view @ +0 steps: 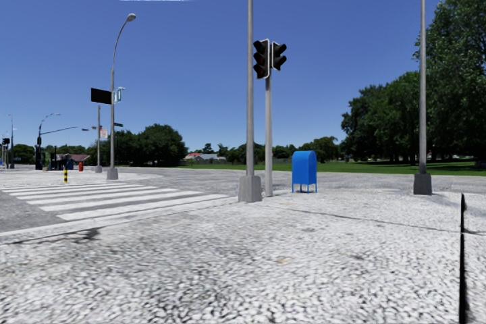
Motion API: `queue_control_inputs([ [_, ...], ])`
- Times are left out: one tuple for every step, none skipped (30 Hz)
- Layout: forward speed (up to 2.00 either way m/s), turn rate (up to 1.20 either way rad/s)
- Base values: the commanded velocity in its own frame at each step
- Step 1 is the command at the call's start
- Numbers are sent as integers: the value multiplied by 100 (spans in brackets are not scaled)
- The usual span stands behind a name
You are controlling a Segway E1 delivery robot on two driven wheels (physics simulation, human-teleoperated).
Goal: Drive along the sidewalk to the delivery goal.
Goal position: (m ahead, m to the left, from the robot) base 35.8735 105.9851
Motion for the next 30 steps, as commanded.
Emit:
queue_control_inputs([
  [200,39],
  [200,39],
  [200,39],
  [200,39],
  [200,39],
  [200,40],
  [200,40],
  [200,40],
  [200,40],
  [200,40],
  [200,41],
  [200,43],
  [200,43],
  [200,44],
  [200,47],
  [200,47],
  [200,47],
  [200,48],
  [200,48],
  [200,48],
  [200,48],
  [200,48],
  [200,48],
  [200,48],
  [200,48],
  [200,48],
  [200,48],
  [200,48],
  [200,48],
  [200,48],
])
